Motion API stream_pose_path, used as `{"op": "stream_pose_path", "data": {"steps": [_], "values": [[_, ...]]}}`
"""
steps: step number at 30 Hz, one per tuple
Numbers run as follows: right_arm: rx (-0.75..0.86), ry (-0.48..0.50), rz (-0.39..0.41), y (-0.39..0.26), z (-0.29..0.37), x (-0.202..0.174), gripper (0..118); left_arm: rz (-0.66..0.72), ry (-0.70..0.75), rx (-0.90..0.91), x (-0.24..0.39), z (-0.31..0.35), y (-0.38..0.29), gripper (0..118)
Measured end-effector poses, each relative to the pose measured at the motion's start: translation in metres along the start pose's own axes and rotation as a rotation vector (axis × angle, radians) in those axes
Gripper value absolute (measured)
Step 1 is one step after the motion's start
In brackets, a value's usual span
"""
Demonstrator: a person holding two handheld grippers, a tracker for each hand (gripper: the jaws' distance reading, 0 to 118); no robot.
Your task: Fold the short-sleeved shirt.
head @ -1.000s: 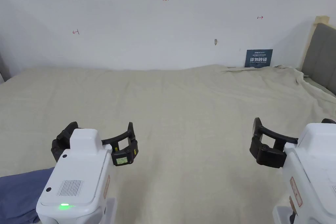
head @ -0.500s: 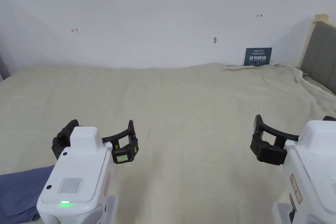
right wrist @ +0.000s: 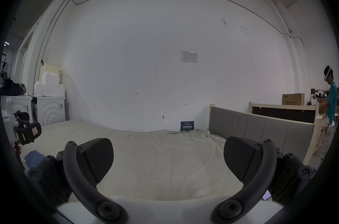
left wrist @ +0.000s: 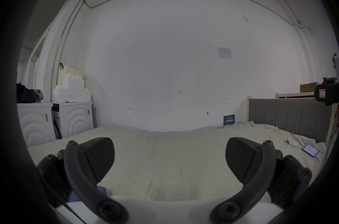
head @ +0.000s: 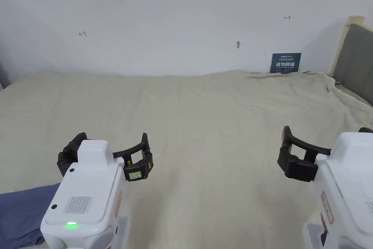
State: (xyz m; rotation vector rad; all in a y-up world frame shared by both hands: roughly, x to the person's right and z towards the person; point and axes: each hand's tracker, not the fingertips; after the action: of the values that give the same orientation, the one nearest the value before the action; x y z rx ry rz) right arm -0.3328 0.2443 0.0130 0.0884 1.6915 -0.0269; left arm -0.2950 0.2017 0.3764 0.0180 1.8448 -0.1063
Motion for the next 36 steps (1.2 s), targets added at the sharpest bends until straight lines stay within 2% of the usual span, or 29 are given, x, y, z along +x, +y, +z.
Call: {"op": "stream_pose_path", "data": {"steps": [8, 16, 18, 21, 23, 25, 30, 32, 36], "values": [[0.016, -0.001, 0.014, 0.002, 0.004, -0.005, 117, 0.008, 0.001, 0.003, -0.002, -0.001, 0.001, 118], [-0.048, 0.006, -0.018, 0.003, -0.003, -0.005, 117, 0.011, -0.001, 0.002, -0.002, 0.0, 0.001, 118], [-0.124, -0.023, -0.078, 0.003, -0.008, -0.005, 117, 0.01, -0.003, -0.001, -0.003, 0.0, 0.001, 118], [-0.308, -0.101, -0.209, 0.005, -0.015, -0.003, 117, 0.016, -0.004, -0.003, -0.004, 0.0, 0.001, 118], [-0.454, -0.161, -0.232, 0.01, -0.022, -0.004, 117, 0.019, -0.004, -0.001, -0.005, 0.002, 0.0, 118], [-0.537, -0.166, -0.243, 0.013, -0.025, -0.003, 117, 0.016, -0.001, -0.002, -0.005, 0.002, 0.0, 118], [-0.524, -0.141, -0.26, 0.013, -0.023, -0.003, 117, 0.013, -0.001, -0.004, -0.007, 0.002, 0.0, 118], [-0.49, -0.098, -0.295, 0.017, -0.021, -0.002, 117, 0.014, -0.005, -0.006, -0.007, 0.001, 0.0, 118], [-0.446, -0.163, -0.264, 0.022, -0.017, -0.008, 117, 0.013, -0.002, -0.001, -0.007, 0.001, 0.001, 118]]}}
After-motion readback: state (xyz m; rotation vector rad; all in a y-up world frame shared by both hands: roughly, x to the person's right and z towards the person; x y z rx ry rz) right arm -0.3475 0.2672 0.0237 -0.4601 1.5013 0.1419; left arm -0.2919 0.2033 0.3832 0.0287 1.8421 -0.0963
